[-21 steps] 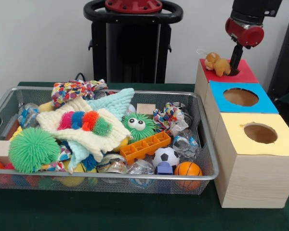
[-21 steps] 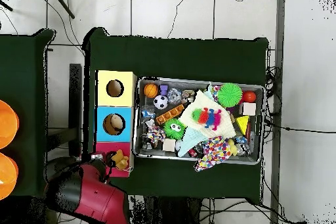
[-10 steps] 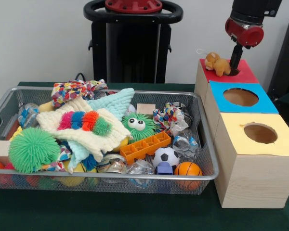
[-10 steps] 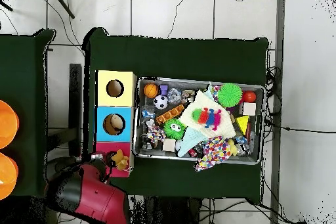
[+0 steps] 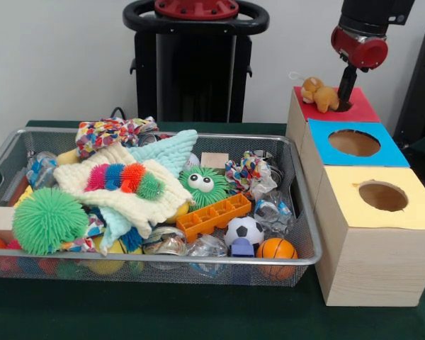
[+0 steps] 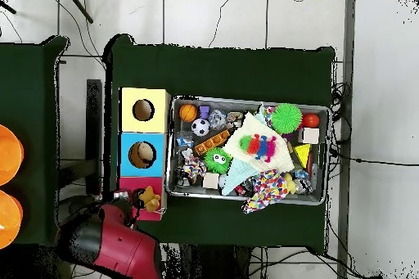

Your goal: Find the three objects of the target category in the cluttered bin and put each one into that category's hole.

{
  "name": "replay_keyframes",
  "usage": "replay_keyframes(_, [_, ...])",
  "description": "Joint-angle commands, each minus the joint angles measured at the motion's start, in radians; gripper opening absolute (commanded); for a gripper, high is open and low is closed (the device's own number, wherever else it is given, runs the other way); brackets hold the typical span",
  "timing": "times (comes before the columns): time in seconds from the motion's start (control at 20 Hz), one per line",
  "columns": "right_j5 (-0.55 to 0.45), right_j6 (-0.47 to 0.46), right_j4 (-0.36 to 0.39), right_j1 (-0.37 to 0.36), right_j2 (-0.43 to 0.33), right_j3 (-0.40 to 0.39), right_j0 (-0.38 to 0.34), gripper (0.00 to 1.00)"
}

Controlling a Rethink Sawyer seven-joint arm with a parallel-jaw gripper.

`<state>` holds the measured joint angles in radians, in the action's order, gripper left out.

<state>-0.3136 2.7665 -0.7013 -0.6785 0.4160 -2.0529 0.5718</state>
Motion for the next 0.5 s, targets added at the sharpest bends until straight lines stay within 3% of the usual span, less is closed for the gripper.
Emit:
replay_keyframes(0.05, [-0.112,0.173,0.002,-0.004,-0.076,0.064,-0.016,0.00])
replay_keyframes(0.1, [-0.107,0.184,0.001,0.002,-0.065,0.068,-0.005,1.00])
replay_keyframes(0.5, [-0.091,0.169,-0.008,-0.004,-0.086,0.057,-0.028,1.00])
